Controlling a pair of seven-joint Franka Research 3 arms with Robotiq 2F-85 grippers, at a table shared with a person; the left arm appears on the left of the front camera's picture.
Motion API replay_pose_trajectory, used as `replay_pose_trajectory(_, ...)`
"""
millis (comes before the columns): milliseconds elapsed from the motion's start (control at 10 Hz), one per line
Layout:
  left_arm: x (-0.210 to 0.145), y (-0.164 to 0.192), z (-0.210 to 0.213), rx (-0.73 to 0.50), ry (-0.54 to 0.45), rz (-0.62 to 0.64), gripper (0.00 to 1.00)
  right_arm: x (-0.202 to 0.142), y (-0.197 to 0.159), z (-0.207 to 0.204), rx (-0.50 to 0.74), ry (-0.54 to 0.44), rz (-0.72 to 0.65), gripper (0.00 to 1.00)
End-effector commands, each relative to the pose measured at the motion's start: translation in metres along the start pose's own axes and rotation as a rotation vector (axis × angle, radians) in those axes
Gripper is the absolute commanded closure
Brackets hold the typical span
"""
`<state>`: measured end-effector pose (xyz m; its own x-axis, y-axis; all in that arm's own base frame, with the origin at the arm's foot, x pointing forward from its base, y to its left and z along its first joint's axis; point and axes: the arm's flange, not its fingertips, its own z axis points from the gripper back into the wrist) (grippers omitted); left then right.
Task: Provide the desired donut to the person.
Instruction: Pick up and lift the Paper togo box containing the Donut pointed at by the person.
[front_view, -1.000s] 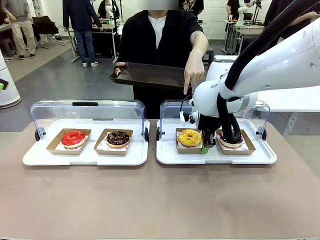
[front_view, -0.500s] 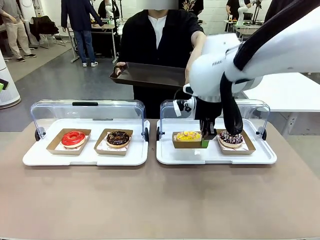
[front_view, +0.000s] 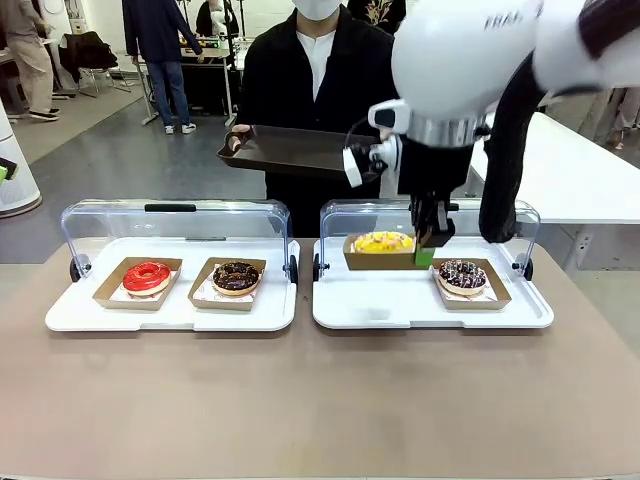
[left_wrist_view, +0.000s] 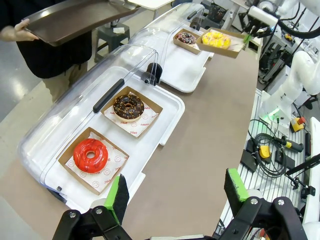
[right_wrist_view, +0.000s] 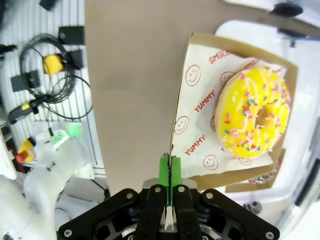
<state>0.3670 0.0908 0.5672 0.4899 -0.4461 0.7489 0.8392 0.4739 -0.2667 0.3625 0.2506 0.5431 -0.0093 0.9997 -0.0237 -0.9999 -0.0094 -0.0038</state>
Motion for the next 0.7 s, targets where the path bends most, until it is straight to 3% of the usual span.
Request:
replay_pose_trajectory(0,0.0,0.0,0.0,-0.004,-0.007,-0.004,0.0,0.008,-0.007,0.042,-0.008,-0.001,-0.03,1.0)
replay_pose_trajectory(300,0.0,0.0,0.0,-0.004,-0.007,-0.004,0.0,0.017,-0.034,0.082,-0.05,0.02,-0.038,1.0)
replay_pose_trajectory(600,0.0,0.0,0.0,-0.004,-0.007,-0.004,0.0,0.015,-0.08,0.099,-0.024,-0.03,-0.041,1.0)
